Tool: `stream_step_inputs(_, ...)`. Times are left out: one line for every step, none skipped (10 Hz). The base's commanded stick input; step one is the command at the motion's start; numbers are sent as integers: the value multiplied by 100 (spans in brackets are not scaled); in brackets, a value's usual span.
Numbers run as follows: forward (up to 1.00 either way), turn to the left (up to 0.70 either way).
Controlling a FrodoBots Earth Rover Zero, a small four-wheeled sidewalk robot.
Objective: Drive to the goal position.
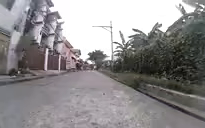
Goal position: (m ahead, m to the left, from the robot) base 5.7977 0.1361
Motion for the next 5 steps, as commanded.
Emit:
stream_step_inputs(98, 0)
stream_step_inputs(98, 0)
stream_step_inputs(98, 0)
stream_step_inputs(98, 0)
stream_step_inputs(98, 0)
